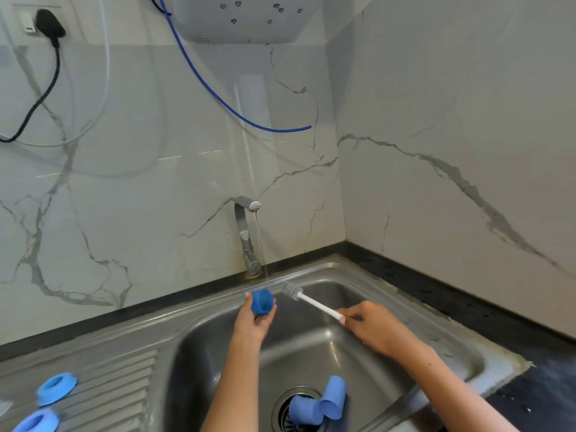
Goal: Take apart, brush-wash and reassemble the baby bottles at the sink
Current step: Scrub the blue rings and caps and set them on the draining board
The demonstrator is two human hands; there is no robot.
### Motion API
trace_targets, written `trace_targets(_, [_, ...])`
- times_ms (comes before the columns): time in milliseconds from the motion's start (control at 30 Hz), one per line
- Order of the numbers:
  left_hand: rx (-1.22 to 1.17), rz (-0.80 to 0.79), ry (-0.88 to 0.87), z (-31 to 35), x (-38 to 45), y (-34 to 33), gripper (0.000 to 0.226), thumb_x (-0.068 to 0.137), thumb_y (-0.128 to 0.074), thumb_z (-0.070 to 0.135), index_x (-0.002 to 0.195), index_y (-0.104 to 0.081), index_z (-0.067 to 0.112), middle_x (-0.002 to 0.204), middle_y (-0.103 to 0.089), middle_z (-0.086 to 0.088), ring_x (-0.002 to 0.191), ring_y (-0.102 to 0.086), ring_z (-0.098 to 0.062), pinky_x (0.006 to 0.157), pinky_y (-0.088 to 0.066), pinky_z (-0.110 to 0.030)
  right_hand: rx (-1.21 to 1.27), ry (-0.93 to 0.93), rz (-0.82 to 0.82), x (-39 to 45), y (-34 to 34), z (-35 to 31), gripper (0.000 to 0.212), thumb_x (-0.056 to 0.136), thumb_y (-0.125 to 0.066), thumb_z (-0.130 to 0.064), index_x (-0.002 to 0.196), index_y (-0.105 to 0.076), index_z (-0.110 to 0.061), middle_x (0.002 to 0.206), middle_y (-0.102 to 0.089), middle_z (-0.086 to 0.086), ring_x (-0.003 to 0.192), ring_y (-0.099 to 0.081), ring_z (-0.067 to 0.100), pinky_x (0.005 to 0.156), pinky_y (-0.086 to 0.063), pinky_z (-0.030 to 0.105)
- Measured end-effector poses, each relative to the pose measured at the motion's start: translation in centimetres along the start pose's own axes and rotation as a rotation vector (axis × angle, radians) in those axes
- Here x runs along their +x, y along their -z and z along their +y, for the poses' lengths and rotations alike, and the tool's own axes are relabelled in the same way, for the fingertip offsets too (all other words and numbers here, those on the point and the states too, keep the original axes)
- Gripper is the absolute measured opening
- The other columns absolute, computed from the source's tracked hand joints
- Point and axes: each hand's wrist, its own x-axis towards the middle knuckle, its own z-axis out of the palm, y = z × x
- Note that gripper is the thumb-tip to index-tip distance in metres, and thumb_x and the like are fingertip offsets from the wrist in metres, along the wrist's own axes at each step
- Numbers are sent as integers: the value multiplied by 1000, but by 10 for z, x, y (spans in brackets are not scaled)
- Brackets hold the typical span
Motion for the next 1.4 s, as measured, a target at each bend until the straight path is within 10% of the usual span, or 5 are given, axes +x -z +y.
trace_targets(200, [51, 12, 5, -4, -36, -2, 47, 95, -56, 19, 136, -41, 1, 139, -44, -25, 124, -49, -40, 104, -41, -49, -117, -58, -39, -8, -3, -16, 32, 98, -46, -30, 125, -64, -31, 111, -68, 2, 99, -63, 22, 87, -51, 34])
trace_targets(500, [137, 43, 1, 20, -108, 35, 46, 96, -56, 21, 132, -42, -2, 127, -50, -27, 112, -55, -42, 90, -51, -48, -174, -129, -120, -21, -40, -93, 30, 95, -44, -20, 117, -64, -16, 67, -56, 2, 52, -51, 16, 59, -47, 29])
trace_targets(800, [556, 87, -196, 32, -119, 70, 45, 82, -74, 17, 119, -54, 0, 111, -59, -18, 89, -58, -27, 66, -52, -37, -214, -79, -147, -33, -87, -116, 37, 98, -43, -22, 133, -56, -27, 116, -65, 5, 98, -65, 25, 75, -46, 30])
trace_targets(1067, [1314, 30, -860, 33, -114, 75, 36, 62, -87, 28, 88, -63, 23, 93, -66, 5, 86, -60, -10, 71, -49, -24, -266, -79, -169, -34, -76, -106, 34, 98, -44, -25, 127, -61, -26, 109, -68, 6, 87, -64, 23, 83, -51, 33])
trace_targets(1400, [1658, 40, -803, 32, -117, 84, 32, 70, -76, 20, 98, -63, 23, 99, -66, 5, 91, -61, -15, 79, -50, -27, -221, -120, -201, -38, -83, -109, 33, 98, -44, -21, 124, -63, -19, 75, -61, 1, 65, -61, 17, 66, -52, 29])
